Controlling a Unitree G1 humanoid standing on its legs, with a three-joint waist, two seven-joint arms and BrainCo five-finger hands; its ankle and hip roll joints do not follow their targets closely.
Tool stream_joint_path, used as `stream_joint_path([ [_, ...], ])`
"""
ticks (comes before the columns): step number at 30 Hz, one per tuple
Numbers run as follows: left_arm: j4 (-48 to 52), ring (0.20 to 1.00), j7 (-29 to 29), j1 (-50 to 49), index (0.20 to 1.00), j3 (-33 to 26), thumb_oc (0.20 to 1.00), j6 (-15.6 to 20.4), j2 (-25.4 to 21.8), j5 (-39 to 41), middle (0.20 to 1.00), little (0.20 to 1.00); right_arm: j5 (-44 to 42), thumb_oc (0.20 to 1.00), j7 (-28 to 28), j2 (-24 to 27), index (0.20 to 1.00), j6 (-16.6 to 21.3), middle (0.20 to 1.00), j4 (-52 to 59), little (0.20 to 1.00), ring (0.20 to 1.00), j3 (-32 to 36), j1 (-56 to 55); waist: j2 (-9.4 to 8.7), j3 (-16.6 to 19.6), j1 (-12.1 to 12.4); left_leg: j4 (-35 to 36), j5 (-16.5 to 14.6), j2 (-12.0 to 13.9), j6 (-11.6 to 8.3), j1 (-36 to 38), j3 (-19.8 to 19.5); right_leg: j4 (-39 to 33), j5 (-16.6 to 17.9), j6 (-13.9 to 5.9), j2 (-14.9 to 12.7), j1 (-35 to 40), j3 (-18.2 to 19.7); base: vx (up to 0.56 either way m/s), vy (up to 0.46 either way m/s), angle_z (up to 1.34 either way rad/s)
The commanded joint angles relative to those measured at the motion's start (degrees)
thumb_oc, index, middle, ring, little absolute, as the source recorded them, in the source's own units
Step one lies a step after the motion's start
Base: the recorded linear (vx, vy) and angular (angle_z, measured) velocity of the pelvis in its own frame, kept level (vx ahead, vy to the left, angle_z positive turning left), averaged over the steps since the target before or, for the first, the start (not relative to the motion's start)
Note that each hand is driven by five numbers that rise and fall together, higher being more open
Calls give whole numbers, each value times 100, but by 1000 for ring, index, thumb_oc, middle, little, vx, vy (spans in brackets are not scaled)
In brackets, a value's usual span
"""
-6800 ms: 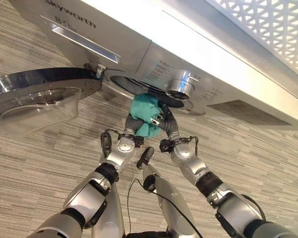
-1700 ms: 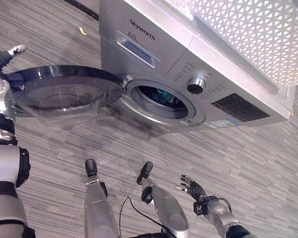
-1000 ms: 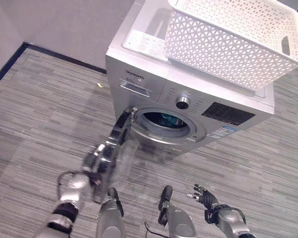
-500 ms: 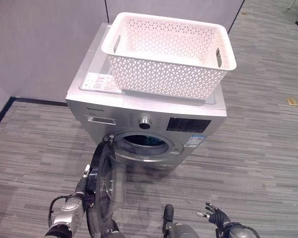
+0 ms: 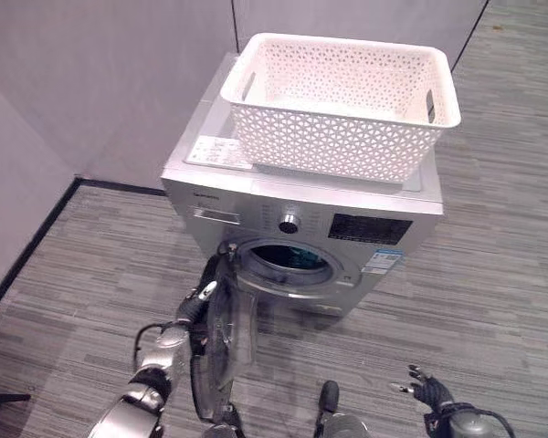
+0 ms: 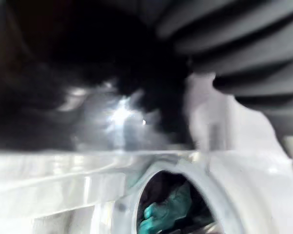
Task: Grab the laundry basket,head to the washer,open it,put in the laundry and shut it.
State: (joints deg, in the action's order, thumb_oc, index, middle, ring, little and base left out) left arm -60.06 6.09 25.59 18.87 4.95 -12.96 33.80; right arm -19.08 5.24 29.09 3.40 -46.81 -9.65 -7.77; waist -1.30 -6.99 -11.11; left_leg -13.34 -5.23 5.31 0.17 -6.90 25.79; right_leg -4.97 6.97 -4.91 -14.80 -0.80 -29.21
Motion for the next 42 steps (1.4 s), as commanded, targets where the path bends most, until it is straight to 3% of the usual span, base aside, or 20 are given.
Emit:
stream_joint_path([
  [1,338,1000,-68,893,1000,110,1000,451,1035,280,1000,1000,-220,1000,-139,42,1000,31,1000,38,1000,1000,169,364,15,-1,-334,413,-473,-73,-237,1026,-220,-3,-8,-275,302,-392,191,-140,144,133],
  [6,238,1000,-185,895,1000,201,1000,357,1344,600,1000,1000,-119,1000,-108,-376,1000,-48,1000,-361,1000,1000,13,426,17,144,-384,1266,-412,-411,-5,1308,-518,49,462,-531,83,-551,148,-178,109,31],
  [14,-187,1000,-307,1109,1000,417,1000,213,1752,460,1000,1000,-168,1000,-85,-662,1000,-118,1000,-807,1000,1000,-264,779,6,385,-423,1291,-588,-681,244,1522,-560,180,523,-626,-98,-490,236,-79,27,7],
  [20,-339,1000,-353,1133,1000,368,1000,138,1776,544,1000,1000,-300,1000,-44,-799,1000,-152,1000,-1020,1000,1000,-362,1045,164,406,-479,1299,-685,-814,398,1755,-461,348,536,-650,-154,-548,409,-21,-4,-17],
  [23,-235,1000,-398,938,1000,375,1000,137,1668,596,1000,1000,-362,1000,-6,-900,1000,-210,1000,-1440,1000,1000,-291,1040,335,371,-442,1369,-676,-869,461,1842,-415,456,556,-676,-231,-643,363,49,-51,-13],
  [28,85,1000,-492,558,1000,510,1000,140,1527,586,1000,1000,-152,1000,36,-1052,1000,-280,1000,-1985,1000,1000,-388,1137,641,193,-260,1415,-700,-930,470,1906,-423,644,617,-761,-525,-765,42,113,-46,-17],
  [32,254,1000,-471,399,1000,473,1000,126,1351,561,1000,1000,-109,1000,70,-1167,1000,-265,1000,-2015,1000,1000,-580,1204,687,213,-114,1257,-781,-905,462,1852,-438,605,604,-734,-549,-710,-81,69,-55,-12],
  [38,429,1000,-410,287,1000,381,1000,153,1115,517,1000,1000,-222,1000,-46,-1270,1000,-164,1000,-1804,1000,1000,-599,1204,599,310,17,791,-882,-832,440,1616,-600,442,599,-702,-447,-538,-41,-54,6,-11],
  [42,357,1000,-482,372,1000,474,1000,149,1133,493,1000,1000,-83,1000,-42,-1254,1000,-180,1000,-1627,1000,1000,-612,1163,402,212,-62,819,-866,-907,484,1608,-631,537,1165,-942,-534,-650,266,-123,93,-2],
])
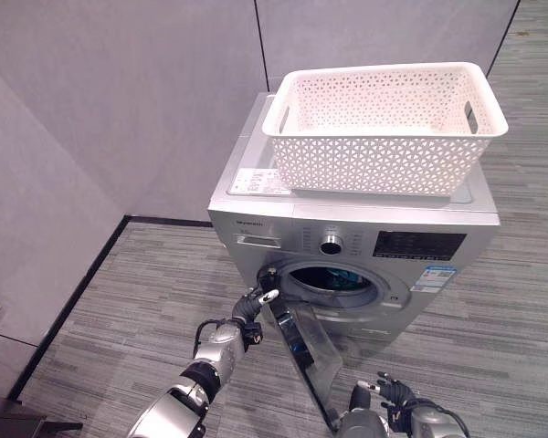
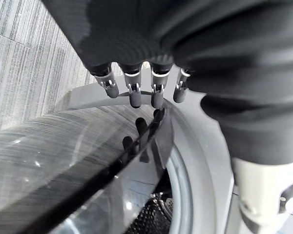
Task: Grab the laundry basket,head to the washer,open it,put in the laundry and shut it.
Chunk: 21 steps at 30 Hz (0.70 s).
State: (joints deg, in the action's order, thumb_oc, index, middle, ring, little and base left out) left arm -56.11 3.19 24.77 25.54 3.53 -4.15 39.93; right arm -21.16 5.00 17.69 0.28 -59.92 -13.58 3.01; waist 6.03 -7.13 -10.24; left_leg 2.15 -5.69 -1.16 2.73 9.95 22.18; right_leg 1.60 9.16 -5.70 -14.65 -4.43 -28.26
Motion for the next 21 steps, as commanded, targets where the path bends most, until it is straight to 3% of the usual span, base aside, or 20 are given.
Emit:
stream_joint_path([
  [1,-103,1000,-188,510,1000,-125,1000,306,263,-145,1000,1000,113,1000,-17,-106,1000,139,1000,-308,1000,1000,-222,122,-337,156,-224,-722,-778,-249,247,-109,-260,30,915,-883,-560,-374,406,-213,92,-4],
  [3,-235,1000,-145,572,1000,-59,1000,312,343,-165,1000,1000,21,1000,-15,-76,1000,159,1000,-287,1000,1000,-205,149,-281,19,-377,-658,-603,-179,310,-167,-219,788,373,-674,-308,-443,1029,-243,144,-10],
  [4,-292,1000,-141,582,1000,-69,1000,313,371,-174,1000,1000,-44,1000,-19,-79,1000,169,1000,-334,1000,1000,-186,169,-243,-5,-372,-641,-532,-138,323,-184,-192,1188,135,-566,-231,-437,1067,-137,90,-7],
  [5,-296,1000,-142,587,1000,-72,1000,314,374,-175,1000,1000,-46,1000,-17,-77,1000,171,1000,-338,1000,1000,-185,173,-247,-8,-367,-640,-536,-144,322,-180,-188,1228,107,-566,-241,-455,1080,-146,63,-14],
  [6,-306,1000,-132,574,1000,-52,1000,319,382,-178,1000,1000,-96,1000,-52,-69,1000,223,1000,-430,1000,1000,-140,194,-205,34,-325,-601,-348,-80,310,-277,-180,1844,-294,-457,-128,-338,806,-141,21,-6],
  [8,-286,1000,-155,521,1000,-77,1000,289,372,-180,1000,1000,-69,1000,-74,-70,1000,240,1000,-583,1000,1000,-73,197,-193,89,-178,-575,-227,-23,300,-393,-75,2101,-592,-398,-134,-84,441,-166,-22,-12],
  [11,-283,1000,-235,369,1000,-141,1000,204,263,-127,1000,1000,-30,1000,-124,-130,1000,260,1000,-905,1000,1000,-29,336,-227,281,216,-547,-92,52,253,-617,210,1979,-893,-324,-181,535,-66,-155,-128,-24],
  [14,-206,1000,-263,173,1000,-191,1000,158,130,-123,1000,1000,-41,1000,-150,-201,1000,261,1000,-1040,1000,1000,-54,483,-202,401,475,-510,-4,80,265,-755,423,2048,-911,-338,-238,766,-227,-133,-122,-63],
  [15,-109,1000,-301,-35,1000,-216,1000,147,15,-56,1000,1000,-94,1000,-166,-250,1000,257,1000,-1093,1000,1000,-95,666,-140,466,681,-516,61,66,285,-893,583,2169,-778,-403,-279,948,-349,-79,-66,-59],
  [16,-98,1000,-300,-42,1000,-211,1000,144,8,-54,1000,1000,-96,1000,-165,-255,1000,259,1000,-1100,1000,1000,-94,670,-145,472,696,-515,57,63,287,-893,597,2177,-773,-412,-285,934,-330,-152,-211,-82],
  [17,172,1000,-293,-252,1000,-288,1000,173,-97,-25,1000,1000,-176,1000,-197,-286,1000,276,1000,-1138,1000,1000,-138,822,-77,517,876,-556,104,87,258,-976,718,1936,-954,-351,-199,1197,-307,-114,-185,-89],
  [21,661,1000,-329,-752,1000,-490,1000,198,-184,161,1000,1000,-282,1000,-182,-375,1000,311,1000,-985,1000,1000,-258,890,41,635,1229,-587,417,200,30,-1299,856,993,-1521,-167,28,1447,-372,-113,-241,-74],
])
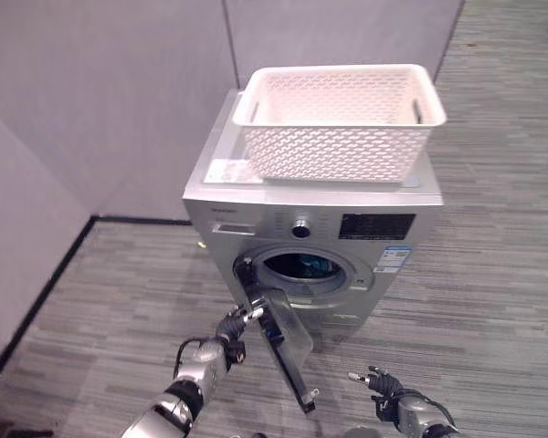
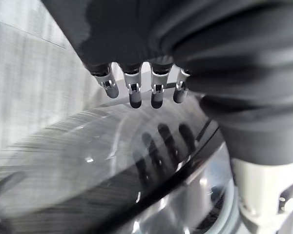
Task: Grab the laundry basket,head to the washer,open it,put in the laundry and shut it.
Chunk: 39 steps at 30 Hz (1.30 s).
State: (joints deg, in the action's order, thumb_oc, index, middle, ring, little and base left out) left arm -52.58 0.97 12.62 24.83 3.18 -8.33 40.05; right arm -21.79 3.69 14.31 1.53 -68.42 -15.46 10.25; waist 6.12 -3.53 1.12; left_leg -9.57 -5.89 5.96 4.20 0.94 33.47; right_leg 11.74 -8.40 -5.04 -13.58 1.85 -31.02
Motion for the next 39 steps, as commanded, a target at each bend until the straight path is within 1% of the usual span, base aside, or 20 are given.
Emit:
stream_joint_path([
  [1,393,1000,-128,341,1000,-468,1000,234,245,210,1000,1000,-268,1000,-28,-59,1000,208,1000,-69,1000,1000,-109,148,47,315,137,626,514,-470,-187,-451,-241,-342,216,-206,-1,873,-76,-60,-220,-30],
  [3,492,1000,-146,132,1000,-546,1000,226,239,321,1000,1000,-385,1000,18,-92,1000,253,1000,75,1000,1000,-167,57,89,345,169,760,622,-444,-256,-468,-261,-678,206,-195,130,960,-15,0,-194,-29],
  [4,522,1000,-158,82,1000,-540,1000,224,254,347,1000,1000,-449,1000,40,-80,1000,255,1000,179,1000,1000,-206,-1,122,303,128,857,781,-412,-327,-466,-293,-753,213,-155,210,944,77,13,-135,-39],
  [5,527,1000,-163,72,1000,-538,1000,218,280,345,1000,1000,-488,1000,53,-72,1000,265,1000,262,1000,1000,-205,-44,133,269,94,925,888,-417,-383,-518,-381,-815,192,-122,255,901,173,-8,-96,-37],
  [6,529,1000,-180,82,1000,-515,1000,237,294,327,1000,1000,-482,1000,76,-37,1000,282,1000,322,1000,1000,-224,-82,153,223,65,961,897,-466,-396,-597,-511,-887,183,-123,280,873,237,-2,-36,-30],
  [7,574,1000,-182,81,1000,-462,1000,263,299,325,1000,1000,-457,1000,73,20,1000,301,1000,411,1000,1000,-238,-130,185,190,39,1000,858,-551,-379,-671,-744,-884,159,-119,313,831,273,19,0,-47],
  [8,696,1000,-138,52,1000,-453,1000,309,324,374,1000,1000,-422,1000,76,73,1000,296,1000,520,1000,1000,-270,-170,212,136,24,969,871,-638,-370,-773,-1099,-828,104,-106,341,768,378,3,3,-48],
  [9,709,1000,-119,108,1000,-416,1000,304,346,432,1000,1000,-353,1000,68,176,1000,304,1000,506,1000,1000,-251,-194,193,-1,3,819,941,-666,-458,-970,-1387,-728,68,-76,331,724,394,-5,13,-54],
  [12,653,1000,-71,353,1000,-356,1000,332,436,597,1000,1000,-252,1000,4,214,1000,266,1000,549,1000,1000,-179,-358,128,-19,-245,771,836,-615,-362,-994,-1175,-597,77,-57,322,644,420,100,46,2],
  [14,617,1000,7,820,1000,-430,1000,410,479,836,1000,1000,-307,1000,-6,210,1000,216,1000,480,1000,1000,-21,-550,34,68,-490,942,854,-676,-322,-978,-938,-577,228,-114,311,548,439,153,100,9],
  [15,612,1000,7,826,1000,-430,1000,411,479,839,1000,1000,-308,1000,-6,210,1000,215,1000,481,1000,1000,-19,-547,35,70,-485,952,857,-680,-319,-978,-934,-578,232,-118,309,543,443,98,93,-3],
  [17,604,1000,109,1257,1000,-495,1000,464,509,1016,1000,1000,-380,1000,-15,244,1000,193,1000,422,1000,1000,91,-633,-21,114,-629,1046,859,-701,-304,-1007,-785,-604,325,-153,300,458,488,51,63,-15],
  [18,592,1000,107,1276,1000,-499,1000,464,511,1020,1000,1000,-380,1000,-14,247,1000,192,1000,421,1000,1000,95,-623,-18,111,-624,1051,862,-702,-303,-1011,-780,-603,326,-154,299,449,492,47,66,-15],
  [21,716,1000,206,1883,1000,-375,1000,558,484,994,1000,1000,-477,1000,-48,335,1000,192,1000,305,1000,1000,285,-787,-107,196,-792,1315,894,-741,-278,-986,-670,-640,394,-215,292,344,468,66,64,-18],
  [27,1175,1000,62,1968,1000,96,1000,565,359,576,1000,1000,-327,1000,10,341,1000,208,1000,249,1000,1000,295,-934,-242,237,-695,1424,853,-842,-220,-962,-656,-678,596,-321,243,311,458,21,38,-10],
  [30,1178,1000,100,2128,1000,147,1000,618,332,383,1000,1000,-325,1000,42,286,1000,219,1000,327,1000,1000,244,-943,-294,245,-694,1427,856,-844,-220,-961,-652,-700,586,-306,273,320,460,6,15,-5],
  [33,1240,1000,235,2459,1000,130,1000,798,242,132,1000,1000,-282,1000,127,168,1000,315,1000,608,1000,1000,-31,-995,-455,237,-684,1425,882,-811,-238,-1020,-660,-723,473,-252,352,296,379,-34,-34,3],
  [34,1572,1000,207,2390,1000,162,1000,917,126,-76,1000,1000,-242,1000,170,92,1000,383,1000,725,1000,1000,-128,-1020,-537,214,-627,1426,880,-793,-244,-1060,-680,-741,452,-252,371,289,350,-61,-50,4],
  [36,1788,1000,157,2215,1000,168,1000,951,61,-160,1000,1000,-201,1000,184,55,1000,418,1000,744,1000,1000,-148,-1036,-578,205,-581,1424,873,-784,-244,-1077,-697,-748,450,-250,375,294,344,-56,-30,0],
  [39,2338,1000,-117,1345,1000,134,1000,978,-175,-308,1000,1000,-152,1000,224,-45,1000,477,1000,686,1000,1000,-113,-1021,-658,192,-419,1408,820,-798,-215,-1039,-758,-742,503,-267,365,361,338,-36,4,-2],
])
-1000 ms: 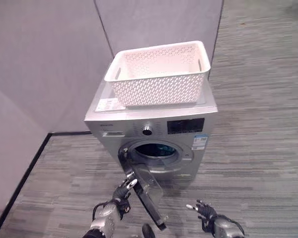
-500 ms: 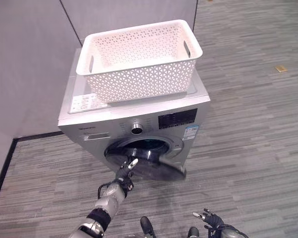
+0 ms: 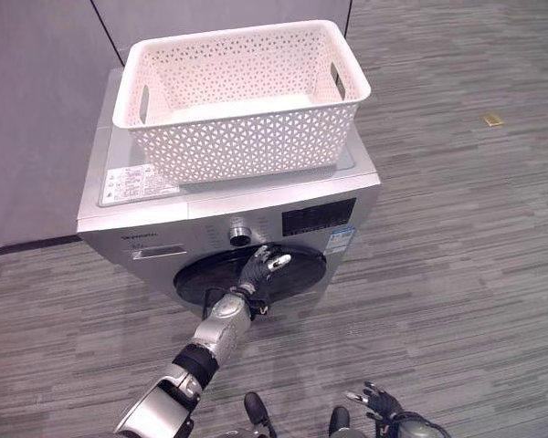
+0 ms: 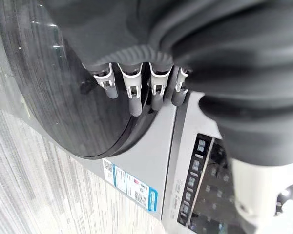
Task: Grab the laundry basket,head to the washer,open it,put in the laundry and shut it.
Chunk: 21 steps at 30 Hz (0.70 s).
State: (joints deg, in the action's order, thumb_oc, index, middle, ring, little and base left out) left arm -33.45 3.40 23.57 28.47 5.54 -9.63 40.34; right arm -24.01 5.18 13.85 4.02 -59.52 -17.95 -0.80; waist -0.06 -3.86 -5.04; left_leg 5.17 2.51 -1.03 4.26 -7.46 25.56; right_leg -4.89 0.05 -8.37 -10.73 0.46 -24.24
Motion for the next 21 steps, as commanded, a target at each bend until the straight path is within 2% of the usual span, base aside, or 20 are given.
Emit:
stream_joint_path([
  [1,625,1000,-576,-413,1000,-275,1000,745,-228,-385,1000,1000,80,1000,87,-64,1000,264,1000,-326,1000,1000,191,146,-64,218,323,-149,-105,-140,-174,-151,-50,979,-301,36,51,563,-317,-13,40,-3],
  [2,640,1000,-578,-433,1000,-273,1000,742,-238,-385,1000,1000,79,1000,89,-70,1000,269,1000,-333,1000,1000,187,141,-70,223,322,-155,-113,-141,-172,-148,-50,984,-303,33,48,566,-316,-11,50,-3],
  [6,201,1000,-948,-1601,1000,-538,1000,785,-536,-461,1000,1000,19,1000,133,-165,1000,316,1000,-678,1000,1000,350,211,-137,222,534,-461,-335,-238,-43,-60,-274,1493,-299,-22,10,603,-147,-12,58,12],
  [8,-270,1000,-1043,-2067,1000,-780,1000,803,-723,-593,1000,1000,-48,1000,145,-138,1000,344,1000,-748,1000,1000,482,219,-184,184,585,-586,-417,-316,51,-14,-438,2035,-226,-51,91,528,129,-54,90,45],
  [9,-668,1000,-1073,-2422,1000,-980,1000,831,-862,-767,1000,1000,-153,1000,160,-108,1000,370,1000,-820,1000,1000,624,186,-178,136,596,-682,-486,-380,110,23,-595,2577,-140,-178,170,415,327,-71,89,65],
  [11,-1047,1000,-1047,-2704,1000,-1097,1000,884,-1051,-1145,1000,1000,-215,1000,166,-64,1000,410,1000,-886,1000,1000,776,152,-143,120,625,-739,-519,-362,127,70,-745,2891,-181,-192,214,300,402,-46,38,88],
  [12,-1230,1000,-1025,-2786,1000,-1140,1000,895,-1125,-1369,1000,1000,-212,1000,153,-23,1000,433,1000,-961,1000,1000,840,133,-126,105,634,-733,-509,-339,109,110,-828,2859,-331,-112,236,265,380,-52,-60,92],
  [13,-1590,1000,-960,-2934,1000,-1258,1000,930,-1253,-1882,1000,1000,-157,1000,99,64,1000,462,1000,-1110,1000,1000,984,131,-51,92,685,-693,-463,-195,13,165,-974,2578,-764,139,200,200,185,-47,-68,56],
  [15,-1842,1000,-938,-2961,1000,-1337,1000,933,-1267,-2038,1000,1000,-128,1000,94,91,1000,477,1000,-1167,1000,1000,1004,135,-29,94,681,-683,-452,-115,-42,188,-1033,2411,-814,204,166,193,75,-51,-95,62],
  [17,-2798,1000,-792,-2917,1000,-1613,1000,849,-1144,-2409,1000,1000,75,1000,4,153,1000,446,1000,-1317,1000,1000,1058,110,44,64,621,-642,-481,63,-153,364,-1300,2026,-645,211,-2,-65,50,-24,-130,38],
  [18,-2811,1000,-790,-2908,1000,-1616,1000,856,-1138,-2413,1000,1000,77,1000,3,155,1000,445,1000,-1317,1000,1000,1056,114,49,54,609,-644,-482,66,-155,369,-1310,2010,-639,212,5,-47,38,1,-118,34],
  [21,-3525,1000,-674,-2816,1000,-2019,1000,746,-964,-2455,1000,1000,280,1000,-38,100,1000,334,1000,-1429,1000,1000,1085,64,22,18,560,-591,-535,154,-236,520,-1490,1570,-168,56,-233,-155,-101,3,-150,45],
])
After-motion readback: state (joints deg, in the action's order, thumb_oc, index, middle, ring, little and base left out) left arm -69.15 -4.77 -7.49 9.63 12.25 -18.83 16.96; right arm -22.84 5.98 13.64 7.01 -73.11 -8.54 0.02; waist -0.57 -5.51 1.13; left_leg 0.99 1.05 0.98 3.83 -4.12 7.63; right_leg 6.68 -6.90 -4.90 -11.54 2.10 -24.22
